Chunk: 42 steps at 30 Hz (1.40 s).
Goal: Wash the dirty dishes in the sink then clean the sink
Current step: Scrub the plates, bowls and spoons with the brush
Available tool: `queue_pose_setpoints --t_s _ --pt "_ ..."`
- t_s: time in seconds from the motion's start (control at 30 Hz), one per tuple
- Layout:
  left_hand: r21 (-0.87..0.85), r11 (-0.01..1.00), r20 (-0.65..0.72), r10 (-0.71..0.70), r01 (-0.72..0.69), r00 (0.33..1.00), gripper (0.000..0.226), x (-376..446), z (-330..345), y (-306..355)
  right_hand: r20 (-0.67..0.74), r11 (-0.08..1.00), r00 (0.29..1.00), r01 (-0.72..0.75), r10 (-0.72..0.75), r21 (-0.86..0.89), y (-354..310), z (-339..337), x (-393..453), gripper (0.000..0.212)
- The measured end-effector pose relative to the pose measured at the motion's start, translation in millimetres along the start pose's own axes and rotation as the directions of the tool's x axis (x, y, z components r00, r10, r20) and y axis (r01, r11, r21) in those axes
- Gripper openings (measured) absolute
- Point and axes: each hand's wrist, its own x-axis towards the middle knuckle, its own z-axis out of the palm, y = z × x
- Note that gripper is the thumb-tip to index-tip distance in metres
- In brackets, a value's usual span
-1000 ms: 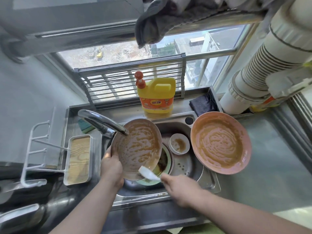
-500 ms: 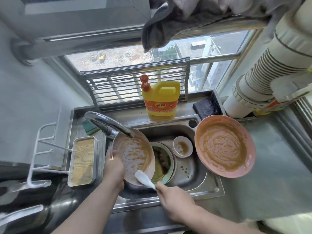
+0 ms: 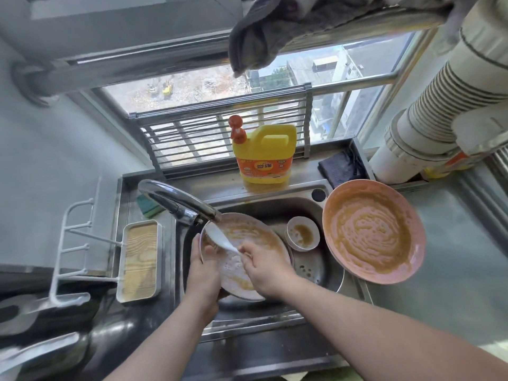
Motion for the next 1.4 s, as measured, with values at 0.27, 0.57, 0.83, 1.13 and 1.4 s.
queue_pose_setpoints --t_s 0.27,0.57,0.83,1.13,1.4 --pt "0.017 0.998 -0.194 -0.058 0.062 0.979 0.040 1 -13 -11 0.040 0.952 0.956 -0.285 0.291 -0.113 67 -15 -25 0.012" --pt "0.037 0.998 -0.149 -0.050 0.056 0.988 0.034 -15 7 -16 0.094 0.950 0.987 -0.154 0.133 0.271 -9 18 -2 0.018" --pt "0.066 0.986 -0.090 -0.145 0.151 0.985 0.079 -22 22 -21 0.326 0.702 0.860 -0.509 0.393 0.498 -6 27 -25 0.027" --pt "0.125 0.991 -0.019 -0.041 0.043 0.999 0.079 -46 36 -19 0.497 0.354 0.720 -0.681 0.485 0.641 -21 6 -11 0.022" --pt "0.222 0.975 0.038 -0.016 0.007 0.999 0.082 -49 22 -20 0.483 0.247 0.679 -0.687 0.552 0.683 -12 -16 15 0.021"
